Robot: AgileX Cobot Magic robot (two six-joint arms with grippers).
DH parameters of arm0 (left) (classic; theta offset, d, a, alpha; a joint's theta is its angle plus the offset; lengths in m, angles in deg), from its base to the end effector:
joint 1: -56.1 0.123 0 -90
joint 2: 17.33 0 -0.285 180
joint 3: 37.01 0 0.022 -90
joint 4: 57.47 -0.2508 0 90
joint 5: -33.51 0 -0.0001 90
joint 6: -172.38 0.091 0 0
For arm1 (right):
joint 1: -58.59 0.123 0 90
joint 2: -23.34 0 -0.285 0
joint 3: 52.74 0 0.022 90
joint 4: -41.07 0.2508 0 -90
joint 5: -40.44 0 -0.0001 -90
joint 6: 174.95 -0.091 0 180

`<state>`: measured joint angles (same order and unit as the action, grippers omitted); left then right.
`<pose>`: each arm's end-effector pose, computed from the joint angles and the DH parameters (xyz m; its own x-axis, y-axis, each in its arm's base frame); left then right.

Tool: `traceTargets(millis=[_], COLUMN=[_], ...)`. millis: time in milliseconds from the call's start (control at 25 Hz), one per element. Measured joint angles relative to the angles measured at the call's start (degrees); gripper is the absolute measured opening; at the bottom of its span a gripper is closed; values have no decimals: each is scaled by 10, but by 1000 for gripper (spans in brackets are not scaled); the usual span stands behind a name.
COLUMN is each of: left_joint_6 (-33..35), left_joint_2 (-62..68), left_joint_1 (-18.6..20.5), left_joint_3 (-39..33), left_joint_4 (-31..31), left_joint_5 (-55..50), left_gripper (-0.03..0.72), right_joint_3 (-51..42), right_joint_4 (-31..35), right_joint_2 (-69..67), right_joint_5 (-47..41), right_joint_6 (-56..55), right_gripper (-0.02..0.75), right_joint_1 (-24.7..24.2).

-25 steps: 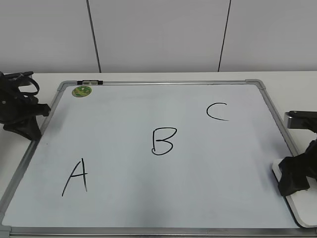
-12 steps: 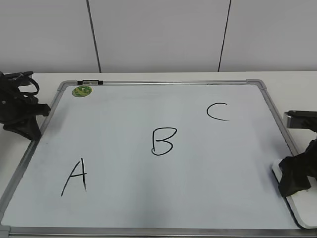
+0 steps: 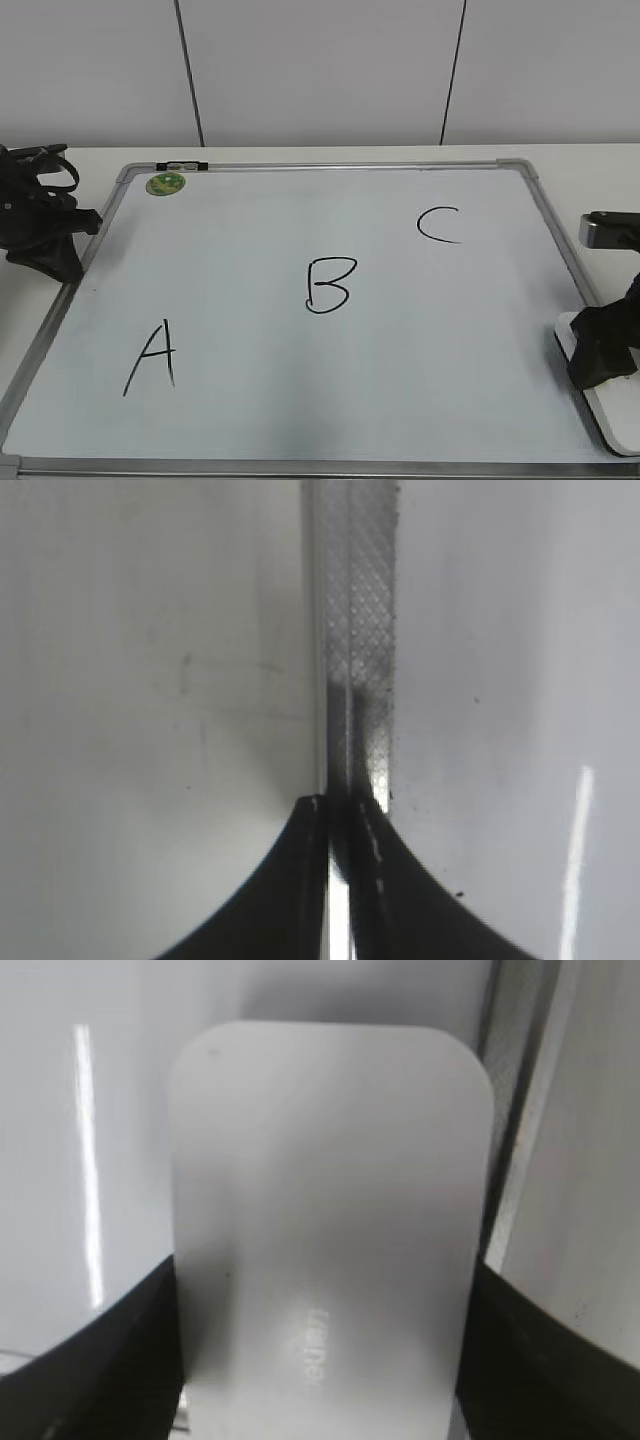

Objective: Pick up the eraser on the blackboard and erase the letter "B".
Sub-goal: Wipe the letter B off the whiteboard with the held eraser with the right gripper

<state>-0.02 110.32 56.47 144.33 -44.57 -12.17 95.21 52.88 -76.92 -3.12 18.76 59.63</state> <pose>0.4029 -0.0119 0.1291 -0.9885 -0.0321 -0.1478 -0.0078 0.9868 -0.1618 0.2581 0.0175 0.1611 -0.9898 -0.1059 -0.0948 -0.1180 0.9841 0.1327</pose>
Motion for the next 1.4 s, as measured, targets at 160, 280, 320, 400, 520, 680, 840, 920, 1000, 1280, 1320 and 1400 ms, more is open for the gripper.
traceTargets(millis=[160, 280, 320, 400, 520, 680, 840, 920, 1000, 1280, 1320, 1400], left_joint_6=[0, 0, 0, 0, 0, 0, 0, 0, 0, 0, 0, 0], left_joint_2=[0, 0, 0, 0, 0, 0, 0, 0, 0, 0, 0, 0], left_joint_1=[0, 0, 0, 0, 0, 0, 0, 0, 0, 0, 0, 0], left_joint_3=[1, 1, 1, 1, 1, 1, 1, 1, 1, 1, 1, 1], left_joint_4=[0, 0, 0, 0, 0, 0, 0, 0, 0, 6, 7, 10], left_joint_5=[1, 1, 1, 1, 1, 1, 1, 1, 1, 1, 1, 1], left_gripper=[10, 10, 10, 10, 10, 10, 10, 10, 10, 10, 10, 10], right_joint_3=[1, 1, 1, 2, 2, 9, 50, 79, 111, 258, 285, 323], right_joint_4=[0, 0, 3, 14, 42, 51, 52, 51, 51, 22, 16, 8], right_joint_2=[2, 2, 2, 2, 2, 2, 2, 2, 2, -72, -90, -126], right_joint_5=[12, 24, 25, 26, 18, 1, -15, -17, -22, -93, -105, -123], right_joint_6=[0, 0, 0, 7, 38, 53, 50, 38, 26, -12, -18, -23], right_gripper=[552, 552, 552, 552, 552, 552, 552, 552, 554, 555, 555, 555], right_joint_1=[0, 0, 0, 0, 4, 37, 99, 131, 158, 216, 221, 228])
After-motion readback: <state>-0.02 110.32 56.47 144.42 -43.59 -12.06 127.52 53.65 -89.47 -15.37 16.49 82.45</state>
